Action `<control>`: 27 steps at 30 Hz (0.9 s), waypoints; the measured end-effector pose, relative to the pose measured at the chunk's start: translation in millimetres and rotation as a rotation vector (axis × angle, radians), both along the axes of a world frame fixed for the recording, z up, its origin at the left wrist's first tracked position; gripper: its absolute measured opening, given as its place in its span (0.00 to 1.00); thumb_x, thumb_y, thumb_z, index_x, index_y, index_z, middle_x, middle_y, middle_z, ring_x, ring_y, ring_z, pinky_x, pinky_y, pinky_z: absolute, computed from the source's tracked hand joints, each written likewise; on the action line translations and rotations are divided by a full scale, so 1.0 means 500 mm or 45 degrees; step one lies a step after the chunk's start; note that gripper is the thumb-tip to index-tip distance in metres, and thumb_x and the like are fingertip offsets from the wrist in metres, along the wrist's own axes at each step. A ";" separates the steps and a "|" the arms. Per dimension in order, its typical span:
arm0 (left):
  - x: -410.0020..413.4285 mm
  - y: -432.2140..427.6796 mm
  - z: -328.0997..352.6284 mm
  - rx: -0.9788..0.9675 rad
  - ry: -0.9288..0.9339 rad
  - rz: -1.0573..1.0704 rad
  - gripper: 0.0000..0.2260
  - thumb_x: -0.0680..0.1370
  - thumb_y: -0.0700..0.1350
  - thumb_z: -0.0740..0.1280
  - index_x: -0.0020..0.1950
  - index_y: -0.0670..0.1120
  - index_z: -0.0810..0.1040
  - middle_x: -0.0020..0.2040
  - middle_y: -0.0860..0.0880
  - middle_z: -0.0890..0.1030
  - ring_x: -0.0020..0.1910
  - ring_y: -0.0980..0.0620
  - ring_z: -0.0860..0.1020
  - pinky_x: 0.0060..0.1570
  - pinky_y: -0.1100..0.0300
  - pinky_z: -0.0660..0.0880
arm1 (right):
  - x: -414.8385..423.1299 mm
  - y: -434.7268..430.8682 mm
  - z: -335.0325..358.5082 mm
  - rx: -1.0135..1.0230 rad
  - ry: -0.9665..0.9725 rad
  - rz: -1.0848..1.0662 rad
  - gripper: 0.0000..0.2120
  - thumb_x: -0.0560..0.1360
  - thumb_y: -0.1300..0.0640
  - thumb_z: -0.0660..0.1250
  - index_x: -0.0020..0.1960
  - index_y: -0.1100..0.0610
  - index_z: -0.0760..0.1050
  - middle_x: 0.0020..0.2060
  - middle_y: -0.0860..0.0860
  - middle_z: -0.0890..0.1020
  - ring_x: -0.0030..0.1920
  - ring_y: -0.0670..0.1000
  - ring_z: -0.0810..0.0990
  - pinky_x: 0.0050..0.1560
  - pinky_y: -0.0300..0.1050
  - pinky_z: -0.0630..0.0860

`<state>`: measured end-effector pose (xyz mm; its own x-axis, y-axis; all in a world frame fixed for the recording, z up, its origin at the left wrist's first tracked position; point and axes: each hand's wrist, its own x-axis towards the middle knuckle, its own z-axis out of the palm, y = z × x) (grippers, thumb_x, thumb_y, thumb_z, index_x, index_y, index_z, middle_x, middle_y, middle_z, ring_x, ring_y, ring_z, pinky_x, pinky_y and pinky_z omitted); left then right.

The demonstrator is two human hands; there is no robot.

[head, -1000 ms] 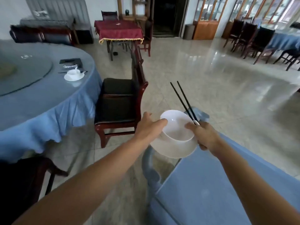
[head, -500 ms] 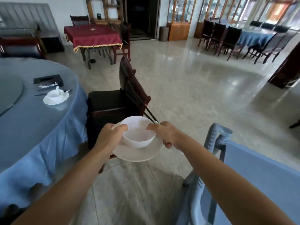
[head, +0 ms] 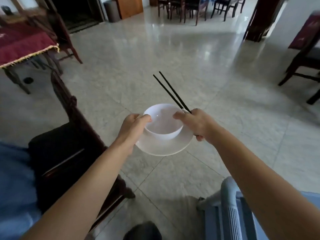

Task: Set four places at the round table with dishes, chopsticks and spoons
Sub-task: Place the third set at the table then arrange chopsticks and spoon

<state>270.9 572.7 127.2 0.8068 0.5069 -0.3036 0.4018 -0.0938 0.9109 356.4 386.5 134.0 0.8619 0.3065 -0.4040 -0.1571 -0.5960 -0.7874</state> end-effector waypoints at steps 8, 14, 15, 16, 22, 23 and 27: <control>0.490 0.231 -0.060 -0.093 -0.025 0.064 0.19 0.63 0.55 0.68 0.46 0.43 0.79 0.40 0.48 0.79 0.37 0.47 0.77 0.37 0.57 0.68 | 0.502 0.237 -0.028 -0.008 0.012 0.036 0.26 0.65 0.40 0.66 0.51 0.60 0.77 0.33 0.54 0.72 0.25 0.52 0.65 0.23 0.39 0.59; 0.792 0.517 -0.077 -0.077 -0.003 0.349 0.22 0.63 0.56 0.66 0.50 0.44 0.77 0.44 0.49 0.79 0.40 0.48 0.77 0.36 0.57 0.68 | 0.866 0.565 -0.053 -0.009 0.058 0.285 0.27 0.66 0.40 0.66 0.52 0.61 0.78 0.34 0.54 0.72 0.24 0.51 0.65 0.22 0.38 0.59; 0.832 0.559 -0.073 -0.095 0.010 0.396 0.23 0.63 0.56 0.66 0.52 0.45 0.78 0.45 0.49 0.81 0.41 0.49 0.79 0.36 0.57 0.70 | 0.916 0.615 -0.050 -0.003 0.076 0.324 0.26 0.66 0.40 0.66 0.53 0.61 0.78 0.34 0.54 0.72 0.25 0.51 0.65 0.23 0.38 0.60; 0.870 0.603 -0.070 -0.117 0.013 0.434 0.23 0.63 0.56 0.67 0.54 0.46 0.79 0.46 0.48 0.82 0.42 0.48 0.80 0.38 0.57 0.72 | 0.967 0.666 -0.051 0.010 0.099 0.371 0.26 0.66 0.40 0.66 0.52 0.60 0.78 0.34 0.54 0.72 0.24 0.51 0.65 0.23 0.39 0.60; 1.157 0.940 -0.069 -0.115 -0.046 0.725 0.25 0.60 0.56 0.68 0.54 0.48 0.80 0.49 0.47 0.82 0.45 0.47 0.80 0.41 0.55 0.73 | 1.326 1.069 -0.073 0.094 0.047 0.717 0.24 0.71 0.41 0.67 0.54 0.61 0.78 0.34 0.56 0.72 0.25 0.51 0.64 0.23 0.40 0.58; 1.197 1.001 -0.074 -0.109 -0.040 0.787 0.23 0.59 0.56 0.68 0.52 0.49 0.80 0.48 0.47 0.82 0.44 0.47 0.79 0.41 0.55 0.73 | 1.375 1.147 -0.079 0.100 0.045 0.773 0.24 0.72 0.40 0.67 0.54 0.61 0.77 0.34 0.56 0.72 0.25 0.51 0.64 0.24 0.40 0.58; 1.310 1.222 -0.076 -0.178 -0.053 1.115 0.16 0.63 0.55 0.70 0.47 0.52 0.76 0.45 0.49 0.78 0.45 0.45 0.79 0.45 0.51 0.77 | 1.523 1.464 -0.088 0.073 0.097 1.040 0.27 0.71 0.38 0.67 0.55 0.60 0.77 0.36 0.56 0.74 0.25 0.50 0.67 0.22 0.39 0.62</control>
